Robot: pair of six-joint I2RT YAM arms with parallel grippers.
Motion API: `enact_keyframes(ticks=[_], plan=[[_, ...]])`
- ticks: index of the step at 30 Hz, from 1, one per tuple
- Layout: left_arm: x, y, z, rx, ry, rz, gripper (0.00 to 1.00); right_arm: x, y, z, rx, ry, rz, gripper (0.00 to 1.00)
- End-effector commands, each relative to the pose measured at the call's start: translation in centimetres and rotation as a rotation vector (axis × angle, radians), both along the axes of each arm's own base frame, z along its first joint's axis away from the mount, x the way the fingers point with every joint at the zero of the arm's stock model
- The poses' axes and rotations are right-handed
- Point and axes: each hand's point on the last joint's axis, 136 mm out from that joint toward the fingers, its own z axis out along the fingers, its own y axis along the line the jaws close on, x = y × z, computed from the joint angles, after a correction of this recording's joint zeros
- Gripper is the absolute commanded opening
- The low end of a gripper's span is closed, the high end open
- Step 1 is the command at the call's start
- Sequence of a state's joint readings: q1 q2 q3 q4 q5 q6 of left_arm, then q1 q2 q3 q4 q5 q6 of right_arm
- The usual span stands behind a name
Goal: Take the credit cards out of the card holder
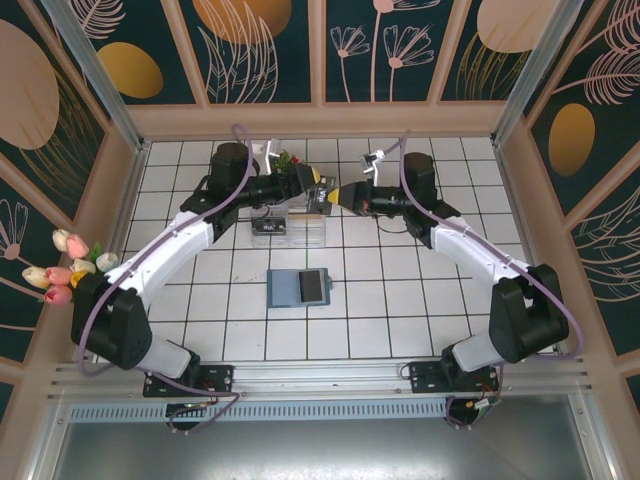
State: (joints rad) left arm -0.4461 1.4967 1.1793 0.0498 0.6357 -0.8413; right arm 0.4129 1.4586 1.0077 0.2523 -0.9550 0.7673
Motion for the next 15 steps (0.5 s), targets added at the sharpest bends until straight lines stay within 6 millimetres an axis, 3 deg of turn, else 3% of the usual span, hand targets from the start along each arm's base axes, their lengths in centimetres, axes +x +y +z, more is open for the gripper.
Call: enact_keyframes(ticks=[1,4,10,13,15], plan=[[0.2,-1.6,2.7,-0.097,-0.042,-0.078,0.67,-0.6,0.3,2.6,0.077,-0.062,0.068,0.08],[0.5,-1.7,2.7,-0.111,-0.039,-0.069,0.48,-0.7,0.2,3.0,0.1,-0.061,0.074,0.08],[-0.1,-1.5,3.9,-0.191,-0.05,-0.062,0.2,-0.6,0.2,3.2,0.145,-0.037,0.056,0.09],[-0.5,-1.5,4.6,-0.239,-0.042,-0.071,0.06,-0.5,0.1,3.6,0.175,-0.029,0.038,0.13],[-0.6,-1.4,4.9,-0.252,-0.038,-0.065,0.0,-0.7,0.0,4.0,0.205,-0.028,0.026,0.21]])
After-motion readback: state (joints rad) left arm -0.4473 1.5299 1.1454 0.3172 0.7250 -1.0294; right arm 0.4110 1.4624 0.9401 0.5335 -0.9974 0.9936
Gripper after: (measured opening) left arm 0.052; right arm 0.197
